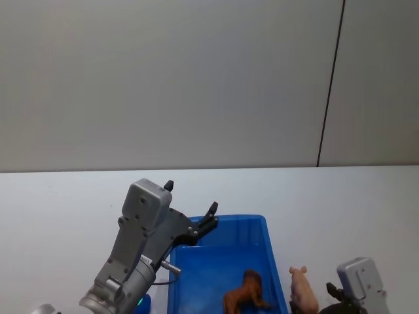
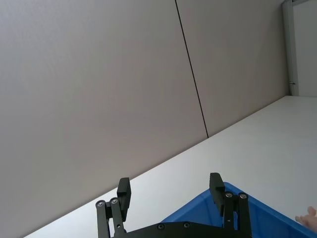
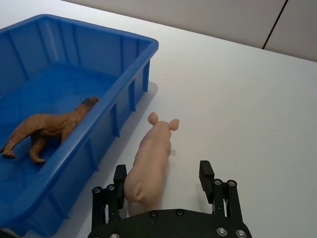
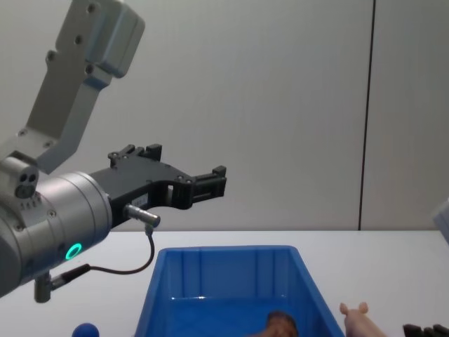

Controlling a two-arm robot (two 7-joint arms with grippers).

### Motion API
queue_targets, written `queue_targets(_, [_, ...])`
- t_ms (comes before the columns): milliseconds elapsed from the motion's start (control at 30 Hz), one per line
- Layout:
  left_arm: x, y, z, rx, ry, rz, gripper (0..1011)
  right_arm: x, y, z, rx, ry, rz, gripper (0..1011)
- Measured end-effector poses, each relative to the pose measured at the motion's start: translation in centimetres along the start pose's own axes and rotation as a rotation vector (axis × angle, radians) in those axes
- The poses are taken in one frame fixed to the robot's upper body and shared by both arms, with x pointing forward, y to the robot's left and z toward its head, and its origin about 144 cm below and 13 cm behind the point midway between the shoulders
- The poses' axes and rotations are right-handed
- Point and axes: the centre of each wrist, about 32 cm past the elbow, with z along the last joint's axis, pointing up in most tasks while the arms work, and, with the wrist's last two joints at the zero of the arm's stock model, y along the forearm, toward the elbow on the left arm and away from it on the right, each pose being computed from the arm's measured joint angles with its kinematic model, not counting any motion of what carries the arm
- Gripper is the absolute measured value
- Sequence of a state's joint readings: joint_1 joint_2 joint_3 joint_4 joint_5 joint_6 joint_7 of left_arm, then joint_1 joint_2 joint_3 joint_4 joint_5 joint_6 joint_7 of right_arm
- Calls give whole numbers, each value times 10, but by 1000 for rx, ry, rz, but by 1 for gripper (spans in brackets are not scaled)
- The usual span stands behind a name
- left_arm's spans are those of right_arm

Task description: Pick up the two dolls from the table and place them into the box.

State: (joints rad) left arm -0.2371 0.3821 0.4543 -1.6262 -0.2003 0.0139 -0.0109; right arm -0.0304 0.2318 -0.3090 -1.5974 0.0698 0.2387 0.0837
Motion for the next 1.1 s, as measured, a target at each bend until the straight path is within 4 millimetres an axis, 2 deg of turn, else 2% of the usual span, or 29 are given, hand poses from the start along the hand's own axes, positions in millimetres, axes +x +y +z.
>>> queue_targets(33, [0, 0, 0, 0, 0, 0, 1001, 0, 0, 0, 0, 0, 0, 925])
queue_targets(67, [0, 0, 0, 0, 0, 0, 1002, 1, 1, -1, -2, 7, -2, 845])
queue_targets(267, [0, 0, 0, 0, 0, 0, 1001, 2, 1, -2, -6, 32, -4, 704])
queue_targets(367, [0, 0, 0, 0, 0, 0, 1001, 3, 1, -3, -5, 47, 1, 560])
queue_targets(500, [0, 0, 0, 0, 0, 0, 1001, 4, 1, -3, -2, 58, 11, 481])
queue_targets(533, [0, 0, 0, 0, 0, 0, 1001, 4, 1, -3, 1, 63, 15, 420])
queue_targets(567, [0, 0, 0, 0, 0, 0, 1001, 4, 1, -3, 3, 66, 18, 400])
queue_targets(833, [0, 0, 0, 0, 0, 0, 1001, 4, 0, 3, 39, 83, 44, 383])
queue_targets(1100, [0, 0, 0, 0, 0, 0, 1001, 3, -2, 20, 113, 88, 64, 383])
